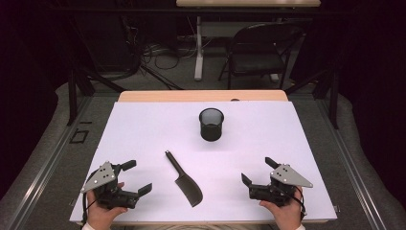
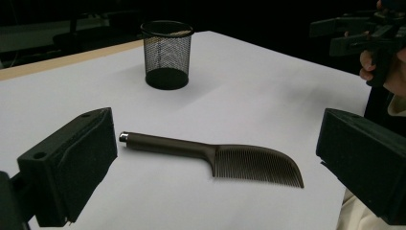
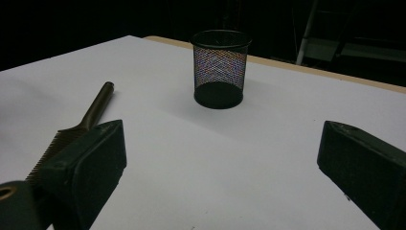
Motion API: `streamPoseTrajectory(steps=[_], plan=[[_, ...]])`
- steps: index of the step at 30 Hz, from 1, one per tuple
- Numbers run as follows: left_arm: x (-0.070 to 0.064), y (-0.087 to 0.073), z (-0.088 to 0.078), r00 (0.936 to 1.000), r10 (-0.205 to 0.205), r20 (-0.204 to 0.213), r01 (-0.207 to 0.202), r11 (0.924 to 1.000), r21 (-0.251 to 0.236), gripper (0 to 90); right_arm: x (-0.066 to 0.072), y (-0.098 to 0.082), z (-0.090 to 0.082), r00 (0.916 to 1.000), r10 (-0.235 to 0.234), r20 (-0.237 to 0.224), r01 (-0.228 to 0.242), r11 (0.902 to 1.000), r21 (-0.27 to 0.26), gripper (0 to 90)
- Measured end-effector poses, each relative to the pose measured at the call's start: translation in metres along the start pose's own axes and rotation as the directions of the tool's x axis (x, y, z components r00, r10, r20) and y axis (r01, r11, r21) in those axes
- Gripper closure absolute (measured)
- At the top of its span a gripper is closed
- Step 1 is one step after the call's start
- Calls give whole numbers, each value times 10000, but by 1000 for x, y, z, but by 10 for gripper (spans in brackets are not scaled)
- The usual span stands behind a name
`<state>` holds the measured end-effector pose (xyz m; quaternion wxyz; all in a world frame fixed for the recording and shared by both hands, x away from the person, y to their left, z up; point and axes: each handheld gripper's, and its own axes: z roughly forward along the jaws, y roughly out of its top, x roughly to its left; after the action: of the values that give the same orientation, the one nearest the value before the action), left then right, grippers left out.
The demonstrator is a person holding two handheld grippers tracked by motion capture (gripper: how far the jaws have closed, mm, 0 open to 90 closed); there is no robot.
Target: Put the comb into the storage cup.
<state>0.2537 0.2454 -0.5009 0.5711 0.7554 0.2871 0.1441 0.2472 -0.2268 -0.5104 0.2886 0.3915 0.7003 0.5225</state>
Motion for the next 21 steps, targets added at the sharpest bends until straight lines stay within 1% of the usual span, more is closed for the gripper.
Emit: streamPoseTrajectory(steps=[1,2,5,6,11,12,16,19,21], plan=[[0,0,0,10000,0,0,0,10000,0,3,0,0,0,10000,0,0,0,10000,0,29],[-1,1,0,9999,95,-95,-95,9999,54,3,0,0,0,10000,33,-10,-33,10000,-34,36],[-2,2,1,9998,80,-165,-80,10000,-2,3,0,0,-1,10000,28,40,-28,10000,-34,40],[-1,4,2,9997,81,-236,-79,9999,63,3,0,-1,-2,10000,45,53,-45,10000,-23,41],[1,6,5,9997,-113,-209,113,9999,0,3,0,-1,0,9999,121,11,-121,9999,-5,44],[2,8,6,9994,-254,-247,255,9997,52,3,0,-1,0,10000,80,0,-80,10000,33,45],[6,13,9,9989,-452,-110,453,9990,44,3,0,-1,0,10000,90,10,-90,10000,25,52],[7,17,11,9982,-572,-206,572,9984,21,3,-1,-1,0,9998,172,39,-172,9998,75,55],[9,19,12,9978,-601,-297,605,9981,122,3,-2,-1,0,9998,175,67,-175,9998,50,60]])
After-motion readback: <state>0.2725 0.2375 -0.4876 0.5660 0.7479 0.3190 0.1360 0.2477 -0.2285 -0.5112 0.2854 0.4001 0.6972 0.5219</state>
